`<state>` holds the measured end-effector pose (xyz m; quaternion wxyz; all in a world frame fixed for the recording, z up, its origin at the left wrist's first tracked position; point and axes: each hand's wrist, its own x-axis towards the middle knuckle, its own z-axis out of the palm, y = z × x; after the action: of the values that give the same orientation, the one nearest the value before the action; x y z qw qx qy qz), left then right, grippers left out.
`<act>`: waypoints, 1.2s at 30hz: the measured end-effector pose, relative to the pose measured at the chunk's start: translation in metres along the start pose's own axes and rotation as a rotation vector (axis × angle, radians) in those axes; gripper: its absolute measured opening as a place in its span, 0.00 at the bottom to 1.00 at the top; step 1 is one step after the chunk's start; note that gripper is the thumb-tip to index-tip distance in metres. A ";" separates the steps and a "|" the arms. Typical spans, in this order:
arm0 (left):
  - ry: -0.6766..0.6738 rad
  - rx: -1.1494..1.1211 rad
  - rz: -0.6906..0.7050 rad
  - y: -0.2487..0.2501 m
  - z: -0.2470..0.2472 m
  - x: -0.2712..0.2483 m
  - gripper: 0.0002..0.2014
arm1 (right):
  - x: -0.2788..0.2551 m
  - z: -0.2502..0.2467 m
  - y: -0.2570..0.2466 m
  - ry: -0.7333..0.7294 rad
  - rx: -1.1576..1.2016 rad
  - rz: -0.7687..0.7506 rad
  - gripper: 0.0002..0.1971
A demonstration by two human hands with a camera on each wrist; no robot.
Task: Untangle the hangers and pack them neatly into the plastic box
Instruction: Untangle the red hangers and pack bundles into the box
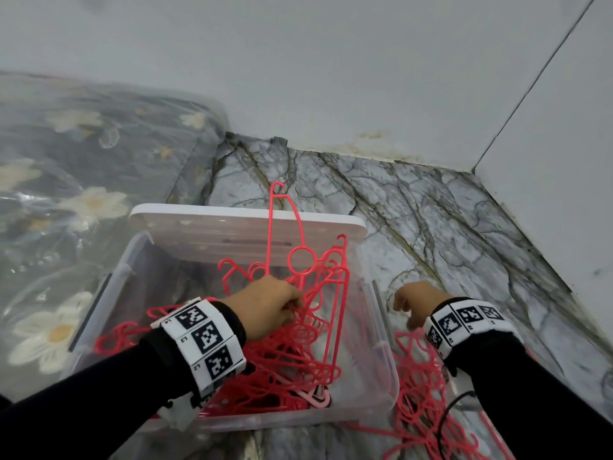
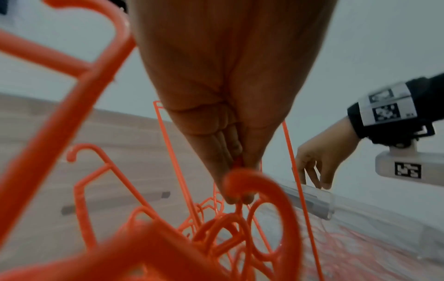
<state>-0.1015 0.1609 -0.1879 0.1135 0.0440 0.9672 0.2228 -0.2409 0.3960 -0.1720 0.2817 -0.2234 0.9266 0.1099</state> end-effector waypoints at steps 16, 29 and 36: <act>0.215 0.060 0.045 0.003 -0.079 -0.032 0.11 | -0.038 -0.058 -0.090 0.801 0.102 -0.247 0.26; 0.060 0.294 -0.010 -0.006 -0.062 -0.033 0.12 | -0.026 -0.047 -0.106 0.454 -0.327 -0.081 0.16; 0.121 0.243 -0.057 -0.021 -0.076 -0.033 0.13 | -0.019 -0.038 -0.110 0.570 -0.413 -0.110 0.24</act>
<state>-0.0883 0.1057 -0.1239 0.0553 0.0167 0.9930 0.1030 -0.1923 0.2935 -0.1386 -0.0338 -0.3471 0.9127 0.2130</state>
